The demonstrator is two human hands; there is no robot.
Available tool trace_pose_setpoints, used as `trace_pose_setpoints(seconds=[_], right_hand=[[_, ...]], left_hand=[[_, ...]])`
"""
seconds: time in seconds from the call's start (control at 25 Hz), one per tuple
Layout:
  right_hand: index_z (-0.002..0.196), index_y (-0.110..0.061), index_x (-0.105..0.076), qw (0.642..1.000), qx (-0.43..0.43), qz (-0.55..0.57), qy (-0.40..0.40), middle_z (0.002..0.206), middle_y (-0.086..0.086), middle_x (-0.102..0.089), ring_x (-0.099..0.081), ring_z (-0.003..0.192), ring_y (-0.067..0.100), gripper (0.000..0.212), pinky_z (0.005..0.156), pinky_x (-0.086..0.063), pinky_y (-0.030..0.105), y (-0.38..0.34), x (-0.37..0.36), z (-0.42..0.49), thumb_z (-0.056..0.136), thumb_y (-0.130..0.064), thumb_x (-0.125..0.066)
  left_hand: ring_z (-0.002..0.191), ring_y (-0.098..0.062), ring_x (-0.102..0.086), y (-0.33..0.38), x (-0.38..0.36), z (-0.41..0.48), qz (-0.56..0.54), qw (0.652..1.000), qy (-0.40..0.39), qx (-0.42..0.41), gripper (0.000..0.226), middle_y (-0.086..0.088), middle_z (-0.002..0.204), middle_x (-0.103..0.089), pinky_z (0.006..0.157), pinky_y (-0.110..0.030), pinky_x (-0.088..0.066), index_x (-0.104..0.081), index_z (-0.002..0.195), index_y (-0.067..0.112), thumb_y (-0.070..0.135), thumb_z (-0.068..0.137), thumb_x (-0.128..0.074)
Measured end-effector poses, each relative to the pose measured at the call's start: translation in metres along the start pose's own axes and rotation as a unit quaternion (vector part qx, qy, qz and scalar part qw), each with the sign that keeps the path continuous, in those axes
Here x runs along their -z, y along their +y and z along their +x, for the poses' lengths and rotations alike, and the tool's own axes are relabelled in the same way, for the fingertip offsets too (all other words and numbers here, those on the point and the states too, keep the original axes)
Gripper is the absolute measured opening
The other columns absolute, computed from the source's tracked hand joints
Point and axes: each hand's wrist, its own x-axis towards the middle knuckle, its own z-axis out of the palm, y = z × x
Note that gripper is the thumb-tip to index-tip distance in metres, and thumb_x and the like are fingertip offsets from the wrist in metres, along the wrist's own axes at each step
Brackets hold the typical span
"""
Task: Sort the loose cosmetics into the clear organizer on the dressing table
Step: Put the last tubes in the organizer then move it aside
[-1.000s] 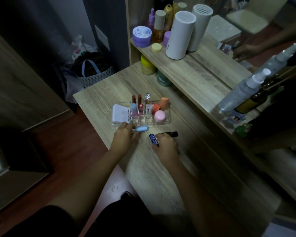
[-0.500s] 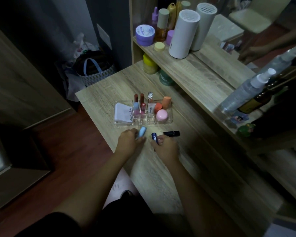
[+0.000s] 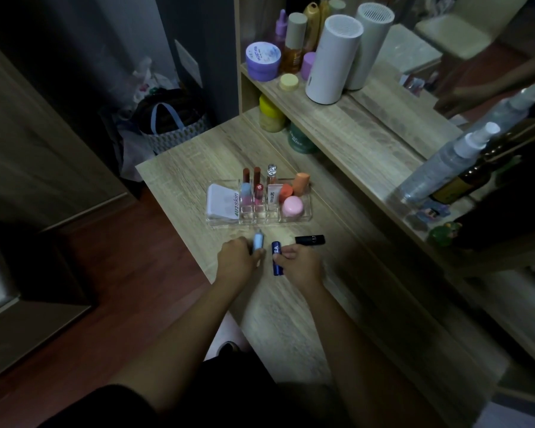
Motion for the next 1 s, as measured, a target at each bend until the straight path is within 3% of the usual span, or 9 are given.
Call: trace_pose_setpoints(seconds=[0.24, 0.36, 0.48, 0.68, 0.76, 0.88, 1.0], right_hand=[[0.106, -0.006, -0.066, 1.000, 0.020, 0.015, 0.012, 0.104, 0.009, -0.072, -0.061, 0.083, 0.009, 0.027, 0.066, -0.045, 0.015, 0.006, -0.002, -0.003, 0.082, -0.017, -0.070], [0.112, -0.006, -0.061, 0.993, 0.033, 0.118, -0.005, 0.108, 0.010, -0.070, -0.061, 0.081, 0.006, 0.029, 0.064, -0.045, 0.011, -0.001, -0.004, -0.002, 0.084, -0.014, -0.067], [0.117, -0.009, -0.059, 0.978, 0.094, 0.185, 0.027, 0.105, 0.003, -0.069, -0.063, 0.085, 0.002, 0.035, 0.073, -0.049, 0.012, -0.027, 0.000, 0.009, 0.083, -0.012, -0.067], [0.109, -0.013, -0.062, 0.964, 0.183, 0.183, 0.056, 0.103, 0.000, -0.069, -0.065, 0.090, 0.005, 0.031, 0.080, -0.053, 0.018, -0.048, 0.002, 0.020, 0.080, -0.006, -0.069], [0.107, -0.012, -0.063, 0.964, 0.192, 0.176, 0.052, 0.098, -0.004, -0.067, -0.063, 0.086, -0.002, 0.030, 0.079, -0.052, 0.017, -0.048, -0.002, 0.023, 0.079, -0.002, -0.069], [0.107, -0.011, -0.064, 0.966, 0.189, 0.164, 0.059, 0.100, 0.000, -0.069, -0.065, 0.086, 0.005, 0.030, 0.081, -0.055, 0.022, -0.045, -0.014, 0.033, 0.079, 0.000, -0.069], [0.105, -0.011, -0.064, 0.971, 0.179, 0.145, 0.072, 0.102, 0.006, -0.072, -0.066, 0.085, 0.004, 0.029, 0.079, -0.055, 0.017, -0.047, -0.025, 0.044, 0.078, -0.001, -0.069]], left_hand=[[0.075, -0.024, -0.064, -0.008, 0.006, -0.002, -0.038, 0.998, -0.042, 0.019, 0.023, -0.015, 0.086, -0.073, 0.064, -0.028, -0.046, -0.070, 0.088, 0.005, 0.026, 0.079, -0.070], [0.070, -0.013, -0.059, -0.012, 0.019, -0.001, -0.121, 0.992, -0.024, 0.023, 0.022, -0.003, 0.079, -0.069, 0.055, -0.009, -0.039, -0.072, 0.096, 0.010, 0.026, 0.080, -0.070], [0.057, -0.004, -0.054, 0.000, 0.041, 0.014, -0.178, 0.982, 0.062, -0.030, 0.016, 0.003, 0.070, -0.063, 0.052, 0.001, -0.038, -0.071, 0.094, 0.011, 0.021, 0.081, -0.068], [0.062, -0.009, -0.055, 0.022, 0.047, 0.016, -0.166, 0.973, 0.137, -0.084, 0.014, 0.005, 0.071, -0.061, 0.057, -0.010, -0.035, -0.066, 0.089, 0.009, 0.016, 0.078, -0.070], [0.067, -0.013, -0.057, 0.023, 0.045, 0.013, -0.149, 0.973, 0.147, -0.094, 0.017, 0.001, 0.075, -0.065, 0.059, -0.012, -0.032, -0.065, 0.093, 0.007, 0.016, 0.080, -0.069], [0.075, -0.022, -0.065, 0.018, 0.039, 0.022, -0.123, 0.978, 0.143, -0.085, 0.020, -0.010, 0.085, -0.072, 0.067, -0.023, -0.041, -0.064, 0.100, 0.006, 0.017, 0.083, -0.065], [0.077, -0.026, -0.066, 0.012, 0.035, 0.035, -0.104, 0.984, 0.134, -0.063, 0.018, -0.013, 0.086, -0.073, 0.066, -0.025, -0.040, -0.065, 0.099, 0.006, 0.016, 0.084, -0.064]])
